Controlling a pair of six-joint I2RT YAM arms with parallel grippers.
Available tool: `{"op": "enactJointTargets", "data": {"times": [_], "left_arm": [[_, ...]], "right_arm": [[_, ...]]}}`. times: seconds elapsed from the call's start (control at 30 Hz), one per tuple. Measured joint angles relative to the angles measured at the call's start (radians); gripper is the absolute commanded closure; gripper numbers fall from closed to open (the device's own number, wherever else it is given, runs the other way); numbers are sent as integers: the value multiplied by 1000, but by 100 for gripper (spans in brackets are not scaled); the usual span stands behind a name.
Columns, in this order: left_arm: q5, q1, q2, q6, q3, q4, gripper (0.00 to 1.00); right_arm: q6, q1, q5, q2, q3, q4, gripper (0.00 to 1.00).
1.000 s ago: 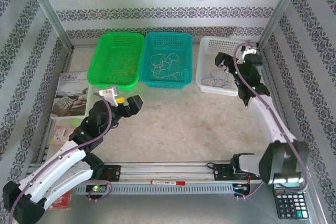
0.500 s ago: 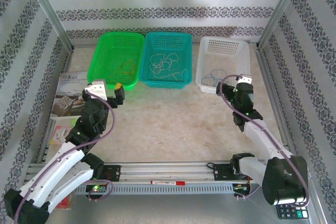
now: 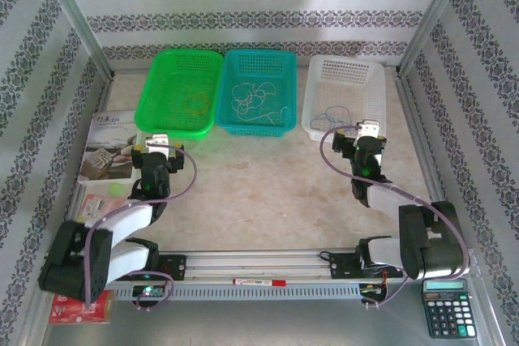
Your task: Untangle the cables
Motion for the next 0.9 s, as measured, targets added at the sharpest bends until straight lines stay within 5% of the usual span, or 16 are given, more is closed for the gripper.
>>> {"op": "enactJointTargets", "data": {"times": [0.4, 0.6, 0.9], "left_arm": [[216, 82, 322, 13, 15, 278, 0], [272, 103, 391, 11, 15, 365, 0], [280, 120, 392, -8, 92, 341, 0]], "right_arm": [[-52, -16, -103, 14, -14, 76, 2], [-78, -26, -97, 206, -143, 535, 2], [-69, -51, -127, 235, -12, 392, 2]]}}
